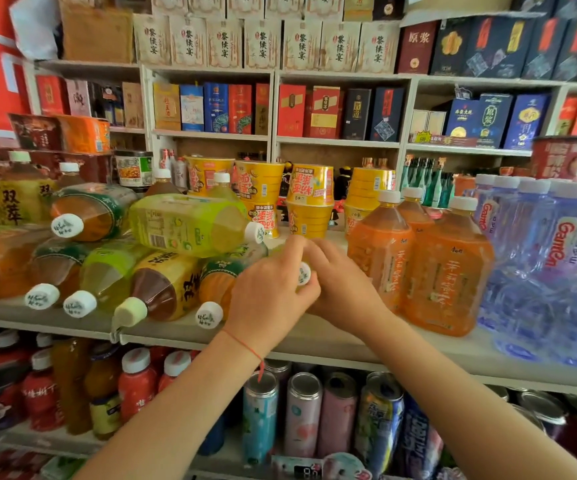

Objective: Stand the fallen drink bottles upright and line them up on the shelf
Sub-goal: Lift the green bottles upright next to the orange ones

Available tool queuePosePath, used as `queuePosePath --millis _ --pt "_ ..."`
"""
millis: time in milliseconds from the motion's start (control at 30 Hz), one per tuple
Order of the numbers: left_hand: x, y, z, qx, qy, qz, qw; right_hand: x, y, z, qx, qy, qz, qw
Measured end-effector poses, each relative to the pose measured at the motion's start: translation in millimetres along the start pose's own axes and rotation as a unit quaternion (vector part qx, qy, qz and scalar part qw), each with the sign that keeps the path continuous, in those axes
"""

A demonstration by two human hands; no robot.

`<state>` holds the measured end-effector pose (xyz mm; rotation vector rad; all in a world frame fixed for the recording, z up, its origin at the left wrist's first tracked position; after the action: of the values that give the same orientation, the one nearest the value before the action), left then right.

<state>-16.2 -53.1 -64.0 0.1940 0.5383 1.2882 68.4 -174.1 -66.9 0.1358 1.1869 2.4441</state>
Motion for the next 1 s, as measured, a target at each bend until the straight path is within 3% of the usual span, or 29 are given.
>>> queuePosePath --millis 100,167,267,367,500,667,767,1000 --pt "-4 6 15 -0.039 0.015 -0.099 0.994 4 17 4 -0.095 -0.053 0.087 0.990" --pt "-3 4 21 -0.027 0.040 -0.111 0.993 5 25 11 -0.144 -0.095 0.106 0.979" --pt "2 -9 16 0.067 0.092 -0.131 0.985 3 27 21 -0.156 -0.191 0.098 0.964" --pt "9 -24 9 0.200 0.150 -0.193 0.949 5 23 26 -0.131 -0.226 0.051 0.964" --pt "17 -34 11 0.264 0.173 -0.179 0.932 16 19 20 -0.083 -0.191 -0.071 0.976" --pt "19 -50 17 0.245 0.176 -0.116 0.946 13 25 -4 -0.013 -0.079 -0.179 0.981" --pt "16 -61 23 0.247 0.171 -0.081 0.950 1 25 -4 0.045 -0.055 -0.242 0.968" --pt "17 -87 38 0.276 0.262 -0.139 0.914 -16 10 13 0.136 -0.016 -0.320 0.937"
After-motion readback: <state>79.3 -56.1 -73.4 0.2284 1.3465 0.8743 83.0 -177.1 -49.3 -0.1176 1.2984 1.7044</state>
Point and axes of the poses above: each hand's wrist, its own z-axis towards the middle knuckle, its own y-axis out of the back of the hand, x = y × z, the point moved 1 cm from there along z, towards the middle knuckle, and after that the axes turned 11 degrees about y, right-handed, at the moved point
